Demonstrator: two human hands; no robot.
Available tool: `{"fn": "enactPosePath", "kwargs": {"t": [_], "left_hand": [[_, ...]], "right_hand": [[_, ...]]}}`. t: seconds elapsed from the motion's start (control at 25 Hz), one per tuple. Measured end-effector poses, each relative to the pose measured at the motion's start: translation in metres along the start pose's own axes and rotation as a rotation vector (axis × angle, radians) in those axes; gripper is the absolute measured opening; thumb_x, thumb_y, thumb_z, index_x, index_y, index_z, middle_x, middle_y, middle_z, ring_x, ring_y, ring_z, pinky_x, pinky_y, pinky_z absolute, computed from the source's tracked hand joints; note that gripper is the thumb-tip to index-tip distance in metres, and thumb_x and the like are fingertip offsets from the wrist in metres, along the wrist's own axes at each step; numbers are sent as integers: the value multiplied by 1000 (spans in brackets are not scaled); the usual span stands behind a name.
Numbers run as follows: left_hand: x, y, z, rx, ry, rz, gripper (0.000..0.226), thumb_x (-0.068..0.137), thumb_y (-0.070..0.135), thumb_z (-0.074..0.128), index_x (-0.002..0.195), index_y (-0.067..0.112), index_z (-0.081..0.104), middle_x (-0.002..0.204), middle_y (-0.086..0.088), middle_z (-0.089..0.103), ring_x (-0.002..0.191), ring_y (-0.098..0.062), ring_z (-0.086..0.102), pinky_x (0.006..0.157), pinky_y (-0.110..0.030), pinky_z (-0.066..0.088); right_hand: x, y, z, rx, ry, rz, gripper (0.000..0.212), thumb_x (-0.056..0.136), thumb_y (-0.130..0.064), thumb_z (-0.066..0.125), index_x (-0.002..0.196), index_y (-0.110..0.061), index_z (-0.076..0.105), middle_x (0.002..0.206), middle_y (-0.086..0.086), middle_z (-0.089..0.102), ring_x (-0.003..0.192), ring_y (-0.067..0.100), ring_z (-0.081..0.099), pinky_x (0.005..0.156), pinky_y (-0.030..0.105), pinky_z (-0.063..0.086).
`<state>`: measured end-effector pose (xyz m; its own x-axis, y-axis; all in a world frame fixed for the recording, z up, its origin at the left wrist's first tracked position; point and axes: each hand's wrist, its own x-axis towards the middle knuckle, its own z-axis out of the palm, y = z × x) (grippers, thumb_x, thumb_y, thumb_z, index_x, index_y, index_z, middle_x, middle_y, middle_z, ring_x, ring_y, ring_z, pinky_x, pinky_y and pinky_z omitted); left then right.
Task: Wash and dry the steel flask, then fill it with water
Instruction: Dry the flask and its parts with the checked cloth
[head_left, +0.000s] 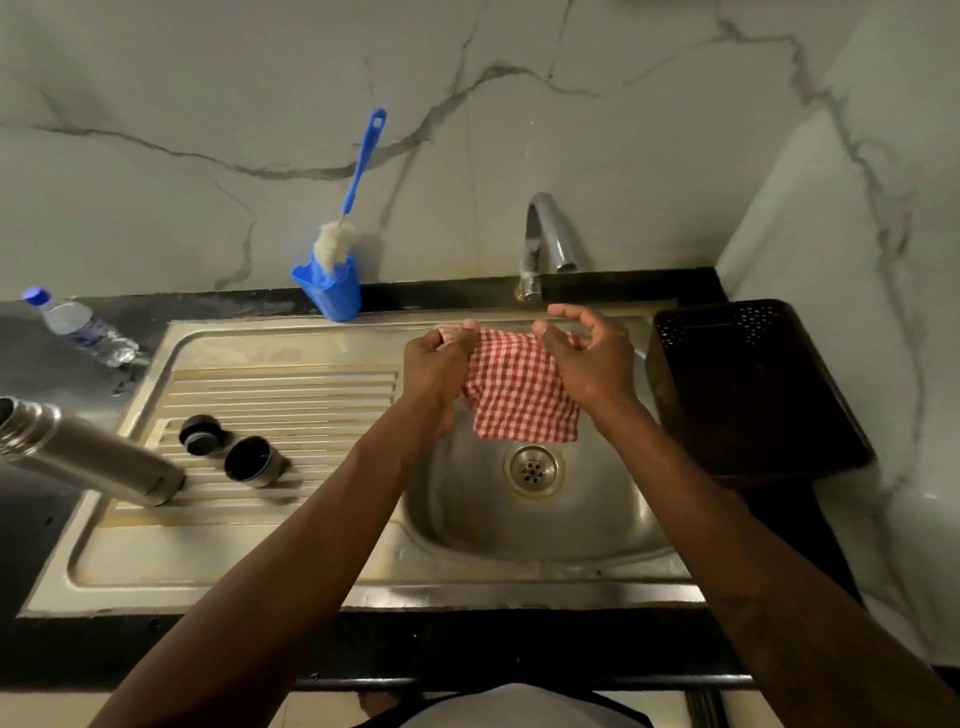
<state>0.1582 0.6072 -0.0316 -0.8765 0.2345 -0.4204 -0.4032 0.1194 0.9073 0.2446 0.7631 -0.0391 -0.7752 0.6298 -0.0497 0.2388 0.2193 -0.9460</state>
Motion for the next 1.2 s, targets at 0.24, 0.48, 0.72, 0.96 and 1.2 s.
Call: {"fn": "enactPosePath", "kwargs": {"t": [0.24,0.48,0.72,0.96,1.2], "left_hand": [[9,0,30,-10,-353,-102,103,61,27,100,147,11,46,134,-14,67,117,-33,71,92,-50,62],[6,7,65,600,-514,231,91,76,4,88,154,30,47,138,0,64,123,-21,64,98,-37,59],[-4,1,134,1204,-206,983,28,91,48,64,106,32,81,124,-3,69,121,-25,61,99,-41,54],[1,16,206,946,-202,1405,19,96,25,67,109,17,80,101,-4,74,91,-26,68,69,-37,56],[20,15,263,1198,-587,1381,23,92,23,72,115,18,74,116,-7,74,109,-27,69,94,-44,58]], "right_hand": [[4,20,-67,207,-370,167,75,69,-26,92,138,-25,63,127,-8,69,117,13,66,95,38,60],[3,32,-106,-391,-173,-134,47,74,-29,91,114,-13,73,109,-7,65,108,14,65,82,21,52],[11,53,-162,-628,83,-323,42,74,-32,90,106,-11,76,152,7,49,138,27,44,112,45,39],[-1,52,-207,-573,374,-368,33,77,-31,88,94,-13,68,90,3,73,78,18,67,68,30,55],[-7,82,-217,-861,421,-372,37,75,-6,75,111,-8,66,119,17,66,107,39,63,89,44,52]]}}
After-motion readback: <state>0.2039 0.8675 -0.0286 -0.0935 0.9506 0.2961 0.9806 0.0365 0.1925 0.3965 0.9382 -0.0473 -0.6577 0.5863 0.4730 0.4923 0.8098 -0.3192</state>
